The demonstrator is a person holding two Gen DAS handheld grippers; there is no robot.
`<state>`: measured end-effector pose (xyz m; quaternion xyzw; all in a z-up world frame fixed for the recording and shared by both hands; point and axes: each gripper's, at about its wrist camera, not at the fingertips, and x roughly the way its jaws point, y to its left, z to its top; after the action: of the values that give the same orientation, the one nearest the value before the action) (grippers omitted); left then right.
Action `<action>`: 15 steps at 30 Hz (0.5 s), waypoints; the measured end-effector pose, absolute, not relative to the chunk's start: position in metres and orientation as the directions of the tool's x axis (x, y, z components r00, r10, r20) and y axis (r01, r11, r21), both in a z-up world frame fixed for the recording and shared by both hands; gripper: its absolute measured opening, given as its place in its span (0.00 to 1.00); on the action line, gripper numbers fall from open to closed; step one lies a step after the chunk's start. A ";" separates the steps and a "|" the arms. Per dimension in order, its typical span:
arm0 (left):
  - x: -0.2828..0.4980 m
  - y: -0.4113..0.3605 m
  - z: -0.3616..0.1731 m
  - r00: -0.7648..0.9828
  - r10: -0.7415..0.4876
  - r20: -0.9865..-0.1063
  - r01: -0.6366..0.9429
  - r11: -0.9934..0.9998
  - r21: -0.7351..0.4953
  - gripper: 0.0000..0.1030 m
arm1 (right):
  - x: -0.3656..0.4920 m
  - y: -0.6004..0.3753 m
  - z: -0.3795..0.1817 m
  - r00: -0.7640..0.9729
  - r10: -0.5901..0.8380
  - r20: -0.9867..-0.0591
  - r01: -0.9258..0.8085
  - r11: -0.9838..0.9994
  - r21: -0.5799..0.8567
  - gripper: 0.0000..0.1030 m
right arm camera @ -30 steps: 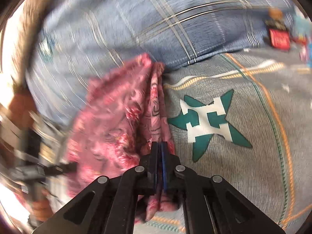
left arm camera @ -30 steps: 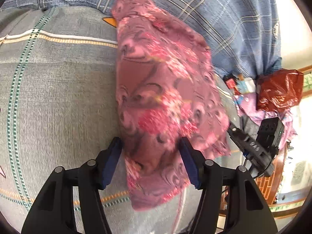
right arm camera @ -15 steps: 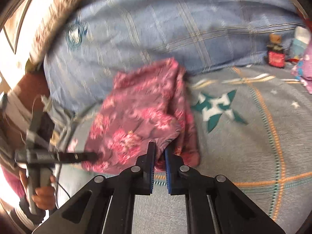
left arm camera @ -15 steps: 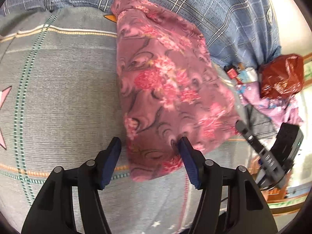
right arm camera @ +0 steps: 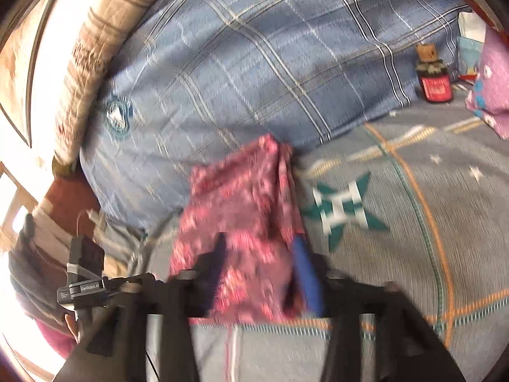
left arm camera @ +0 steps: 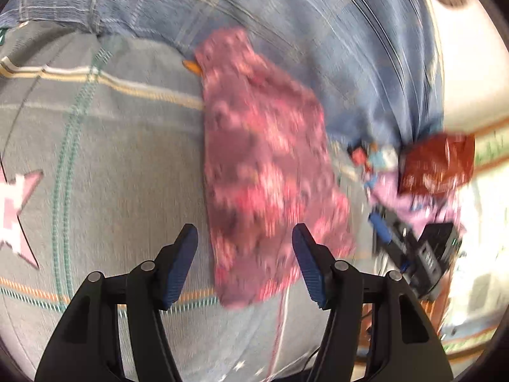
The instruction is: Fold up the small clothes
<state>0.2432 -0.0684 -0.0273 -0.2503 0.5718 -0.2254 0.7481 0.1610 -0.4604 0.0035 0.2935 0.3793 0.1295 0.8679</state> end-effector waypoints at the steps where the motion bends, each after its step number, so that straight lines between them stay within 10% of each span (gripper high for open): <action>1: 0.249 -0.069 -0.028 0.244 -0.624 -0.742 0.039 0.771 -0.635 0.60 | 0.169 -0.458 0.003 0.678 0.448 -0.582 0.000 0.792 0.610 0.57; 15: 0.301 -0.107 -0.069 0.165 -0.642 -0.748 -0.006 0.758 -0.652 0.73 | 0.261 -0.421 -0.058 0.507 0.535 -0.676 -0.019 0.791 0.612 0.64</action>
<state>0.3015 -0.1074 -0.0688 -0.2674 0.6065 -0.2224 0.7150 0.2608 -0.4212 -0.0576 0.2762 0.4672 0.1685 0.8229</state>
